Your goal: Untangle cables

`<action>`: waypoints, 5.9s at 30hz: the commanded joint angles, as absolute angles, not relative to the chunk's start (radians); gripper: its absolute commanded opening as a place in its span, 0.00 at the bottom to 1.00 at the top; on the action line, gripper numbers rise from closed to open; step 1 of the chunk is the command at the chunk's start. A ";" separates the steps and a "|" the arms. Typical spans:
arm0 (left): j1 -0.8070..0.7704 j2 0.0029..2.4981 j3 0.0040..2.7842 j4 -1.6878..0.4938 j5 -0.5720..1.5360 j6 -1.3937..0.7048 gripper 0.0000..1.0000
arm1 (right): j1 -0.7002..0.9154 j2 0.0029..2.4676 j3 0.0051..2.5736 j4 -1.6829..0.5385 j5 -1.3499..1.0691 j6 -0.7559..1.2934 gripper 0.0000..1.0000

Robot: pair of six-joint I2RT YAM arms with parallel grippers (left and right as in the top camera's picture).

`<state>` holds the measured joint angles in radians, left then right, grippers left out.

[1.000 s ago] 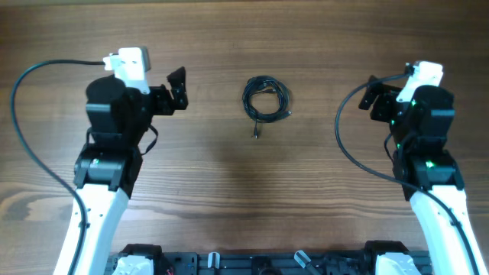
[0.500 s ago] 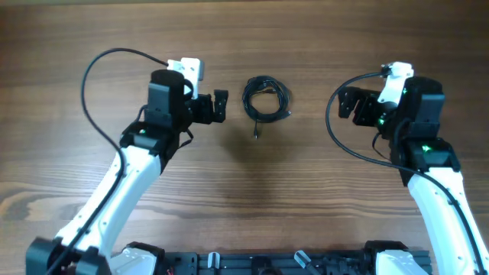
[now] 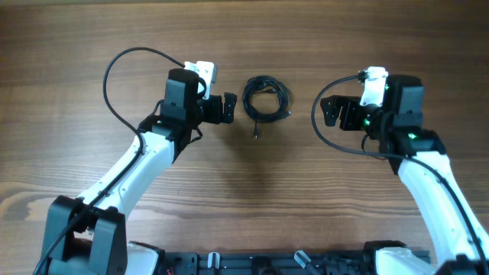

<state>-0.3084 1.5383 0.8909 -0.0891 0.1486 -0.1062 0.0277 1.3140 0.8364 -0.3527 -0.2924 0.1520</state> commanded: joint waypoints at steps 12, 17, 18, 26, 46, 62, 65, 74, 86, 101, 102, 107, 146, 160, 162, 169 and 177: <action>-0.313 1.648 0.943 -0.037 0.178 -0.082 1.00 | 0.032 1.509 1.135 -0.565 -0.071 0.122 1.00; -0.313 1.786 1.045 -0.036 0.247 -0.056 0.99 | 0.033 1.509 1.148 -0.601 -0.083 0.119 1.00; -0.313 1.806 1.062 -0.036 0.250 -0.051 0.99 | 0.033 1.509 1.148 -0.606 -0.094 0.119 1.00; -0.319 1.897 1.115 0.011 0.307 0.021 0.93 | 0.033 1.508 1.148 -0.630 -0.185 0.108 1.00; -0.392 2.054 1.115 0.125 0.408 0.079 0.75 | 0.033 1.508 1.148 -0.641 -0.216 0.112 1.00; -0.411 2.065 1.115 0.154 0.407 0.071 0.44 | 0.033 1.508 1.148 -0.646 -0.216 0.117 1.00; -0.411 2.065 1.115 0.154 0.393 0.071 0.35 | 0.033 1.508 1.148 -0.649 -0.216 0.134 1.00; -0.410 2.065 1.115 0.154 0.392 0.070 0.04 | 0.033 1.508 1.148 -0.649 -0.220 0.160 1.00; -0.406 1.863 1.203 0.048 0.400 0.016 0.04 | 0.034 1.508 1.147 -0.672 -0.236 0.156 1.00; -0.404 1.518 1.205 -0.076 0.400 -0.035 0.04 | 0.036 1.514 1.103 -0.565 -0.578 0.032 1.00; -0.404 1.495 1.205 -0.077 0.400 -0.035 0.04 | 0.036 1.517 1.103 -0.565 -0.578 0.029 1.00; -0.404 1.390 1.205 -0.077 0.400 -0.035 0.04 | 0.036 1.563 1.103 -0.556 -0.579 0.026 1.00; -0.402 1.221 1.251 -0.121 0.324 -0.068 0.04 | 0.328 1.697 1.103 -0.351 -0.662 -0.158 1.00; -0.402 1.214 1.280 -0.121 0.323 -0.067 0.04 | 0.328 1.792 1.103 -0.290 -0.662 -0.159 0.70; -0.402 1.214 1.284 -0.121 0.320 -0.063 0.04 | 0.328 1.797 1.103 -0.284 -0.658 -0.159 0.41; -0.401 1.216 1.284 -0.159 0.228 -0.048 0.04 | 0.321 1.797 1.103 -0.285 -0.586 -0.116 0.04; -0.343 1.228 1.284 -0.252 0.170 -0.004 0.04 | 0.237 1.741 1.103 -0.334 -0.348 0.180 0.04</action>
